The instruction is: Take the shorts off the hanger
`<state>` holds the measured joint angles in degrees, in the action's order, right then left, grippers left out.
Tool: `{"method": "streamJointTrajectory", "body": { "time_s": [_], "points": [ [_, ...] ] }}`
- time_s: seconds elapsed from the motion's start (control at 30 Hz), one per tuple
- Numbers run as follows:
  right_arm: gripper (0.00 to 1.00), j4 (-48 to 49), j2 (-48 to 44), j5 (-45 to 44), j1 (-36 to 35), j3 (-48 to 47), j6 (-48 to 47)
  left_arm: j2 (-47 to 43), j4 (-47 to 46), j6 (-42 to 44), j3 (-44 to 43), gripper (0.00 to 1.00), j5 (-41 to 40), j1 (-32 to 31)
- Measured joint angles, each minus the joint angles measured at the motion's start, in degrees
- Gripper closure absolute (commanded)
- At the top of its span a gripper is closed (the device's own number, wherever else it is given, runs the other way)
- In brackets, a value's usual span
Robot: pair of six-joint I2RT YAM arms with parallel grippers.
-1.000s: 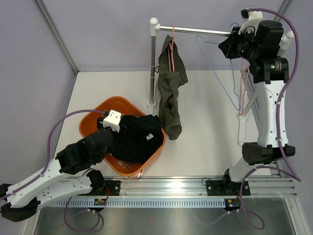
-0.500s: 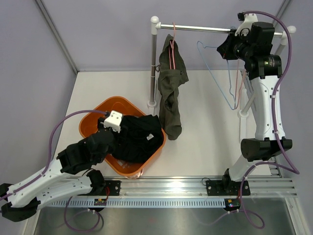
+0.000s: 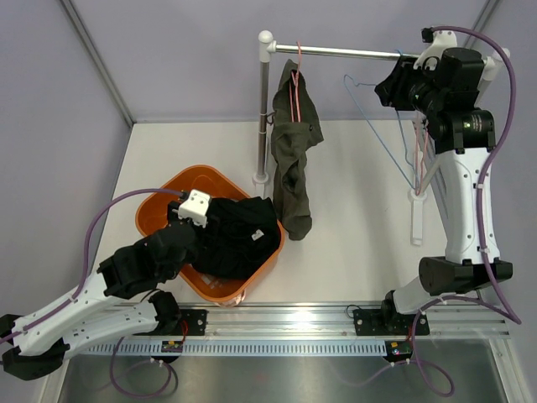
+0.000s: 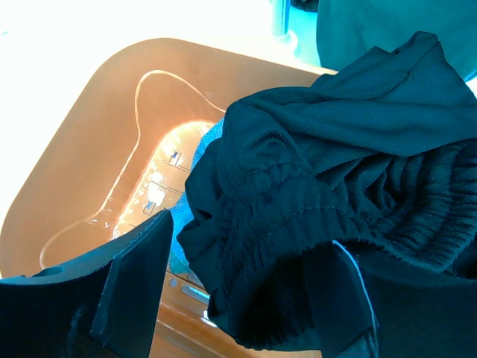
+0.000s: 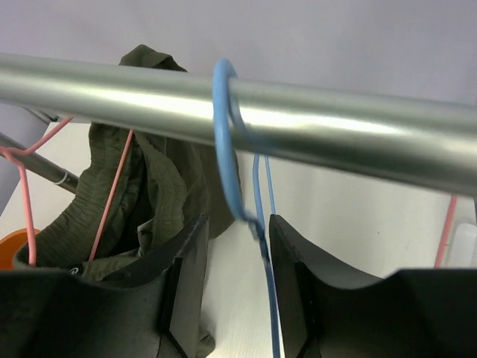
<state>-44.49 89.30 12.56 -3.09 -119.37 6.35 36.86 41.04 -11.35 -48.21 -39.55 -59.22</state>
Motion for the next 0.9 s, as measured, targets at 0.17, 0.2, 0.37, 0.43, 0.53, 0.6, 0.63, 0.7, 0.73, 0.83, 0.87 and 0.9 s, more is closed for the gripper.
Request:
{"method": "streamJointTrajectory", "body": {
  "time_s": [0.17,0.2,0.37,0.43,0.53,0.6,0.63,0.7,0.73,0.83,0.87,0.9],
  "points": [
    [0.46,0.7,-5.1,-2.6,0.0,1.5,1.1,0.0,0.0,0.0,0.0,0.28,0.0,0.1],
    [0.46,0.8,-6.1,-3.1,0.0,1.8,1.3,0.0,0.0,0.0,0.0,0.28,0.0,0.1],
    [0.45,2.7,-12.1,-5.6,-1.4,3.2,2.6,0.0,0.0,0.0,0.0,0.27,0.0,0.1],
    [0.44,3.4,-13.6,-7.6,-5.0,3.2,2.7,0.0,0.0,0.0,0.0,0.27,0.0,0.1],
    [0.43,4.0,-13.4,-10.6,-13.0,2.0,2.4,0.0,0.0,0.0,0.0,0.27,0.0,0.3],
    [0.43,4.5,-11.7,-12.2,-17.6,0.6,2.4,0.2,0.0,0.0,0.0,0.26,0.0,0.5],
    [0.43,4.7,-10.5,-12.8,-19.6,0.0,2.4,0.4,0.0,0.0,0.0,0.26,0.0,0.5],
    [0.43,5.2,-7.4,-14.3,-22.4,-1.1,2.3,0.7,0.0,0.0,0.0,0.26,0.0,0.5],
    [0.43,5.6,-6.0,-14.7,-23.3,-1.2,2.3,0.8,0.0,0.0,0.0,0.26,0.0,0.5],
    [0.42,6.8,-1.0,-16.3,-25.6,-1.4,1.9,0.9,0.0,0.0,0.0,0.26,0.0,0.5],
    [0.42,7.0,0.5,-16.7,-26.3,-1.4,1.7,0.9,0.0,0.0,0.0,0.26,0.0,0.5],
    [0.42,7.2,2.2,-17.4,-26.9,-1.7,1.4,0.9,0.0,0.0,0.0,0.26,0.0,0.5]
  ]
}}
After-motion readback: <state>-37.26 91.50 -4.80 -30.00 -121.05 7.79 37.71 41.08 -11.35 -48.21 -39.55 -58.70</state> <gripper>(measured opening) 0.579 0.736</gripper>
